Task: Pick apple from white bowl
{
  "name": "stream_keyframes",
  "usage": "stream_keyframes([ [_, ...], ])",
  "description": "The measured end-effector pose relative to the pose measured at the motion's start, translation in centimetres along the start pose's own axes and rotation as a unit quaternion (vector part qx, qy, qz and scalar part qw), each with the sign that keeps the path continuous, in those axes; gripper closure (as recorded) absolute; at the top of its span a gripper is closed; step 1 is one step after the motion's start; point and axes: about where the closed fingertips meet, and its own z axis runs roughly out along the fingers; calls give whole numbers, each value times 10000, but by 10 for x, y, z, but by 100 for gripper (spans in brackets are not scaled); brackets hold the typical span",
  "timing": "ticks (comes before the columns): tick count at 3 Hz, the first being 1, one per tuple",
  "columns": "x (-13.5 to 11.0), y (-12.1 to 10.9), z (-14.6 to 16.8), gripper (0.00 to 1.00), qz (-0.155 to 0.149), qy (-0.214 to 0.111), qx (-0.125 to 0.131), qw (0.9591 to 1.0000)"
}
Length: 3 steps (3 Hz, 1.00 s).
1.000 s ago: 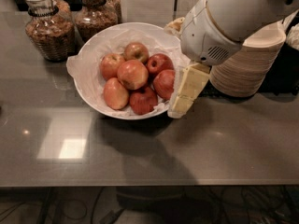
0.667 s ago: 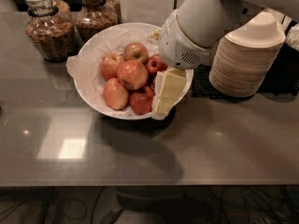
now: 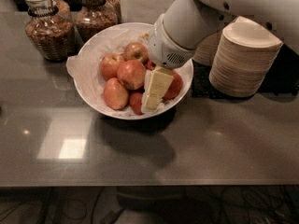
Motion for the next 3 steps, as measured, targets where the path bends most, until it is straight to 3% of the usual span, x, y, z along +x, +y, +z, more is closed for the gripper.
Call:
stream_keyframes([
  [1, -2, -19, 2, 0, -34, -192, 243, 9995],
  [3, 0, -20, 23, 0, 267, -807, 189, 9962],
])
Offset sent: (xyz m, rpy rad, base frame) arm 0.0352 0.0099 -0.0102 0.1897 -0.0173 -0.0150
